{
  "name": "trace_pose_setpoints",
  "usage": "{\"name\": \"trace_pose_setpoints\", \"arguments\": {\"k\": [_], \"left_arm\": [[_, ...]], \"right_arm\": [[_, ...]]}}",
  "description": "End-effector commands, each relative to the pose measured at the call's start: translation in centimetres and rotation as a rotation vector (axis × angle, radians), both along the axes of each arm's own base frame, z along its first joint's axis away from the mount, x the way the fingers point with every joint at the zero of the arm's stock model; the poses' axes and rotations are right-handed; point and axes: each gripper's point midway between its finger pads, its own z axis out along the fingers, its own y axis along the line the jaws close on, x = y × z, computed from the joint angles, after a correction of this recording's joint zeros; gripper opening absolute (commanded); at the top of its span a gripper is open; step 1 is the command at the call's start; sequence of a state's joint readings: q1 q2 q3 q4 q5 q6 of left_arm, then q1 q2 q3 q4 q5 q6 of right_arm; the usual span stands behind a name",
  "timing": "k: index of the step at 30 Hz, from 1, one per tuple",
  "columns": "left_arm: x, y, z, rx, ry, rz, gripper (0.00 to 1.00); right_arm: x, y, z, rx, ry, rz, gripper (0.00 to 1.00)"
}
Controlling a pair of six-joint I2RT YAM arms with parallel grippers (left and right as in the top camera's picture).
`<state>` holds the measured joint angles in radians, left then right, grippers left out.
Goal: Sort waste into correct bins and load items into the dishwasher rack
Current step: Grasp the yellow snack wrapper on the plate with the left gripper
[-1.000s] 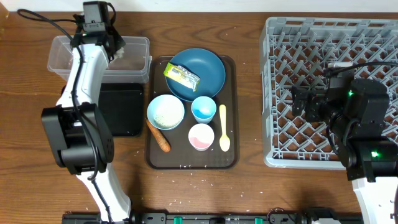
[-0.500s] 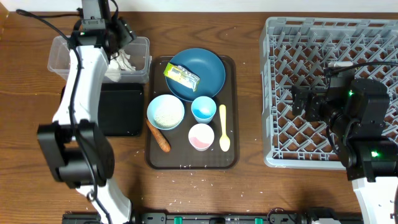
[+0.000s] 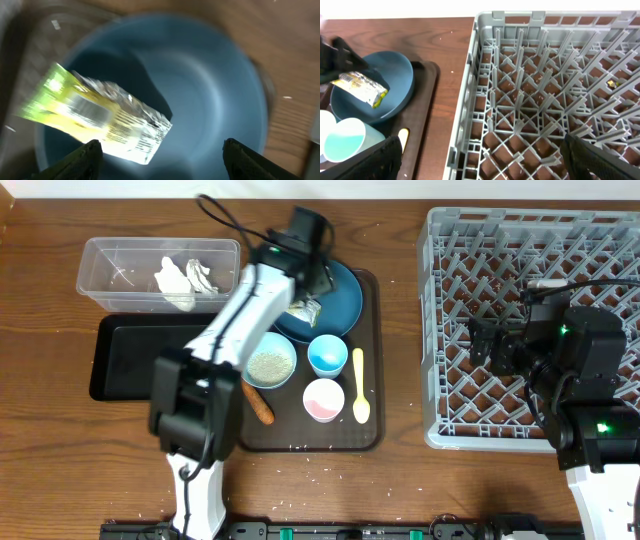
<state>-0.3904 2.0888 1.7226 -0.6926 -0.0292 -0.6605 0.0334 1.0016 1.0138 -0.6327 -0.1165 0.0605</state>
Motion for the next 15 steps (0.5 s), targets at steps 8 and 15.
{"name": "trace_pose_setpoints", "arguments": {"k": [8,15], "left_arm": [[0.0,1.9,-5.7,0.083,0.066,0.214,0.79],[0.5,1.9,-7.5,0.100,0.064,0.218,0.45]], "right_arm": [[-0.4,0.5,0.2,0.015,0.015,0.011,0.99],[-0.3,0.5,0.2,0.015,0.015,0.011,0.99]]}}
